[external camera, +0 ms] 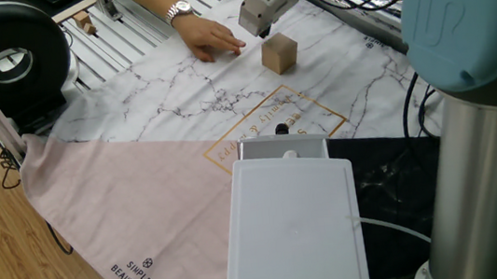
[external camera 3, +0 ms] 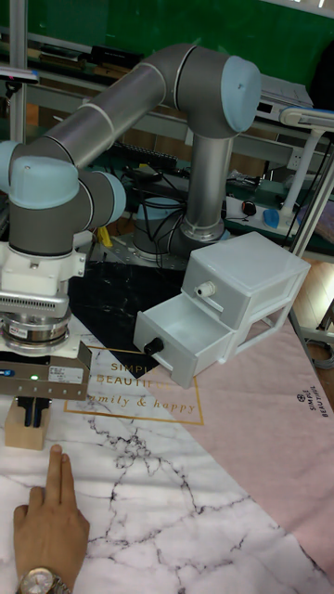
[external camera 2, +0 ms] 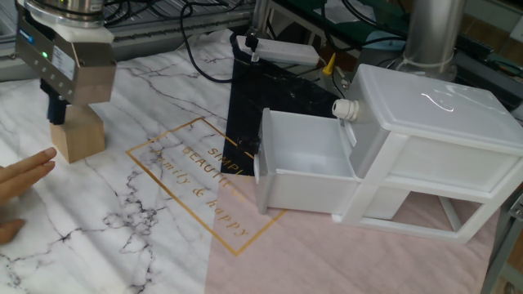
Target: Put things in the drawer
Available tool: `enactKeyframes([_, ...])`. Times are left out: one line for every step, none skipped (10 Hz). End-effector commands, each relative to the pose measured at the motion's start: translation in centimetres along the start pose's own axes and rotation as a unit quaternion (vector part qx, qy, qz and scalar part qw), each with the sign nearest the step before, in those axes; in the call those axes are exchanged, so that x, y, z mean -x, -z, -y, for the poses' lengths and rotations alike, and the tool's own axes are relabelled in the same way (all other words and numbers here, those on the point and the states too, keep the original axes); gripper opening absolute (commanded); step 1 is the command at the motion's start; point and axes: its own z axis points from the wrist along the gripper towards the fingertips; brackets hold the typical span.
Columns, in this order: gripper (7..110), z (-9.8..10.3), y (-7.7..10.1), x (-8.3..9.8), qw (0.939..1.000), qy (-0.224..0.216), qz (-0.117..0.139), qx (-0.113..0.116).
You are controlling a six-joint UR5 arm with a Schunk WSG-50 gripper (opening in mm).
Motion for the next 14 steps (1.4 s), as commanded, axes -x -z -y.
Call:
enactKeyframes([7,0.6,0.0,-1.7,0.9996,0.002,-0.026,-0.01])
enactKeyframes([7,1.0,0.0,-1.3,0.9997,0.005,-0.019,-0.017])
enactKeyframes([7,0.9,0.0,-1.2,0.9997,0.004,-0.018,-0.015])
enactKeyframes([7,1.0,0.0,-1.4,0.9996,0.013,-0.021,-0.015])
enactKeyframes([7,1.0,0.0,-1.5,0.9994,0.022,-0.024,-0.014])
enactKeyframes([22,1.0,0.1,-1.7,0.9993,0.022,-0.028,-0.014])
enactKeyframes([22,1.0,0.1,-1.7,0.9989,0.034,-0.028,-0.014])
enactKeyframes([22,1.0,0.0,-1.7,0.9987,0.039,-0.029,-0.013])
enactKeyframes([44,0.9,0.0,-2.1,0.9984,0.041,-0.037,-0.011])
enactKeyframes([44,0.5,0.1,-2.5,0.9979,0.046,-0.046,-0.002])
enactKeyframes([44,0.7,0.1,-2.6,0.9975,0.051,-0.049,-0.001])
enactKeyframes([44,0.9,0.0,-2.9,0.9969,0.054,-0.057,-0.001])
enactKeyframes([66,0.8,0.0,-4.0,0.9943,0.069,-0.081,0.007])
enactKeyframes([66,1.1,0.1,-4.5,0.9925,0.081,-0.091,0.01])
